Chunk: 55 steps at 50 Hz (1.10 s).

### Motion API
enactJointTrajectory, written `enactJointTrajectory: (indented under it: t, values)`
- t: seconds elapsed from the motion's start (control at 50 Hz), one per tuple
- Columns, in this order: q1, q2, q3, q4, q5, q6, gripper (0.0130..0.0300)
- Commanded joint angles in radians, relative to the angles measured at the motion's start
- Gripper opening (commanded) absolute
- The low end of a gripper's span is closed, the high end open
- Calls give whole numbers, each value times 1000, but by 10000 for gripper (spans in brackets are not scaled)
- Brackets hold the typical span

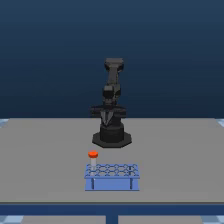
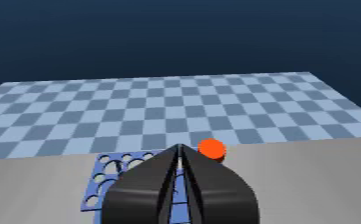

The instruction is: Pick up the centrifuge tube on the rack

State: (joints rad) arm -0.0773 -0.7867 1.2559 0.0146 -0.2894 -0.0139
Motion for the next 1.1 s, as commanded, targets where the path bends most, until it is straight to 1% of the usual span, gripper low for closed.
enactJointTrajectory:
  t: [0.02, 0.6, 0.8, 1.0, 1.06, 1.1]
  values:
    - [0, 0, 0, 0, 0, 0, 300]
    - [-2, 2, -1, -9, 0, 8, 300]
    - [-12, 12, -6, -48, 1, 44, 300]
    - [-30, 31, -16, -119, 1, 107, 300]
    - [-42, 45, -23, -167, 2, 149, 300]
    - [-42, 45, -23, -167, 2, 149, 300]
